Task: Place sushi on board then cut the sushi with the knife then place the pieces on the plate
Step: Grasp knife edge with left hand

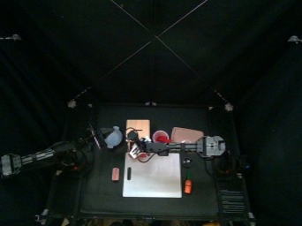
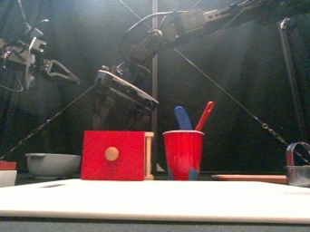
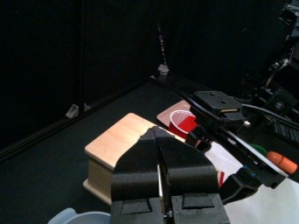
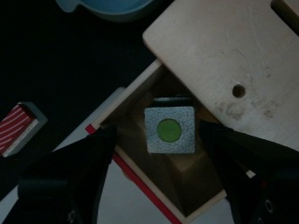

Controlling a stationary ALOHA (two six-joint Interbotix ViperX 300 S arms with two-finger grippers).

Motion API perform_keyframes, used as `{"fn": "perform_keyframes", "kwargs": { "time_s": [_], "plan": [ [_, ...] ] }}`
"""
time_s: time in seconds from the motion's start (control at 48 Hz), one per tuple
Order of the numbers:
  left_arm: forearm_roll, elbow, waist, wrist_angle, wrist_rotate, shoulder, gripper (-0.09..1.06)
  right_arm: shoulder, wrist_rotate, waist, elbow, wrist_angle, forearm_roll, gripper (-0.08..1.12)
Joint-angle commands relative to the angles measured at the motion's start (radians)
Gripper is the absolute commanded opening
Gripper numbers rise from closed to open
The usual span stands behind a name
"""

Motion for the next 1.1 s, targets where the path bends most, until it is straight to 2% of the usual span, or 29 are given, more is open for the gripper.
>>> {"fn": "perform_keyframes", "kwargs": {
  "time_s": [0.021,0.354,1.104],
  "plan": [
    [0.002,-0.011,0.0,-0.011,-0.002,0.003,0.06,-0.028,0.0,-0.005,-0.028,-0.006,-0.005,1.04],
    [-0.012,-0.008,-0.002,-0.009,-0.002,0.003,0.06,-0.034,0.0,0.011,-0.041,-0.006,-0.011,1.04],
    [-0.012,-0.002,-0.002,-0.009,-0.002,0.002,0.06,-0.04,0.0,0.008,-0.041,0.009,-0.031,1.03]
  ]
}}
